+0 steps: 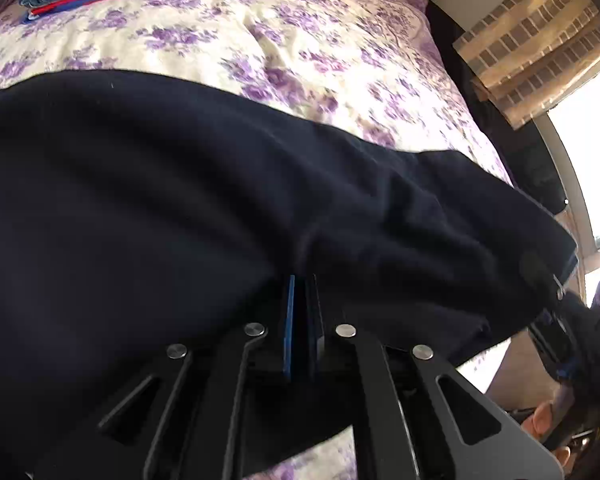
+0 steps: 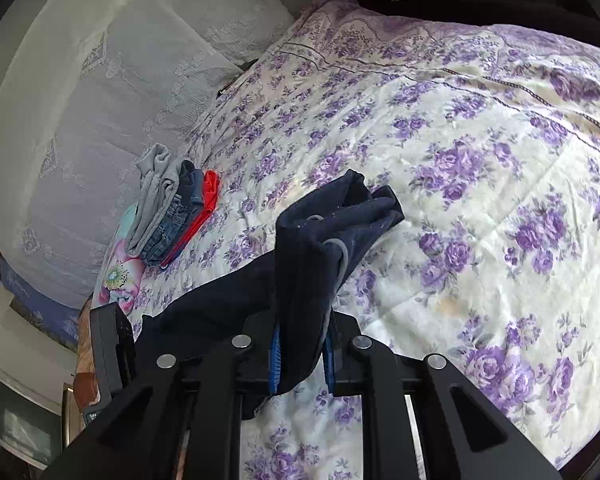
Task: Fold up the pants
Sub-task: 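Lift the hem with the right gripper and fold it over toward the left gripper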
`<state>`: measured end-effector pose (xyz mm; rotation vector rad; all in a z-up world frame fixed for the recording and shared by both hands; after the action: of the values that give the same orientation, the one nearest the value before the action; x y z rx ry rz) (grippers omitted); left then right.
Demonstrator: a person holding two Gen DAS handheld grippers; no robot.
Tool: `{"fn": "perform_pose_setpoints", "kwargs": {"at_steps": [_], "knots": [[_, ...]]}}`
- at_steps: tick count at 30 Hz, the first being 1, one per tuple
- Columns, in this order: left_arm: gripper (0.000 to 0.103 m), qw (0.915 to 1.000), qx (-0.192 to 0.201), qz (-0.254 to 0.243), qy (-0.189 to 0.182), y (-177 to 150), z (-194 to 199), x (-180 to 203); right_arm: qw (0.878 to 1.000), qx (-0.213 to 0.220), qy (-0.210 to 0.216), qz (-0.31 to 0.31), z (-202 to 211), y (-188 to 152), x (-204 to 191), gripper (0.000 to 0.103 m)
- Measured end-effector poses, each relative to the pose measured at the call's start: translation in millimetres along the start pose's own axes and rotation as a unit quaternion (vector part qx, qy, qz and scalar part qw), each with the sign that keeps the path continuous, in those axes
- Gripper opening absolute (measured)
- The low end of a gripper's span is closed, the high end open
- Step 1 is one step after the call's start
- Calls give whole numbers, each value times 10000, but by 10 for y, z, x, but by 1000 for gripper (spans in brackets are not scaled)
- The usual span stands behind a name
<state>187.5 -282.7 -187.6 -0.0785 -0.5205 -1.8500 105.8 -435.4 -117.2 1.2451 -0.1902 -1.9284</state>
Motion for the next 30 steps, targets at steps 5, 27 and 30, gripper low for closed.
{"fn": "perform_pose_setpoints", "kwargs": {"at_steps": [5,27,30], "knots": [[5,9998,70,63,-171,-339,162,-135,9986,-163,-364,347,-172,42,-131,17],[2,9902,-426,640,-1166,92,-156,177,9921,-402,-659,988,-351,65,-681,17],[2,9958,-226,293,-843,-114,22,165,9874,-629,-679,1286,-496,-7,-841,17]]}}
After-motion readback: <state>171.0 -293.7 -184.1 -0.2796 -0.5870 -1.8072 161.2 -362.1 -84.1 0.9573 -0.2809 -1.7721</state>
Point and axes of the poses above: each gripper's, at about its wrist camera, not at the fingertips, and z roughly against the way its jaws point, x to its right, y to its top, the point moved 8 cm from there along -z, roughly the way its jaws point, and after that the axes turned 12 degrees about y, right-handed, at the moved point
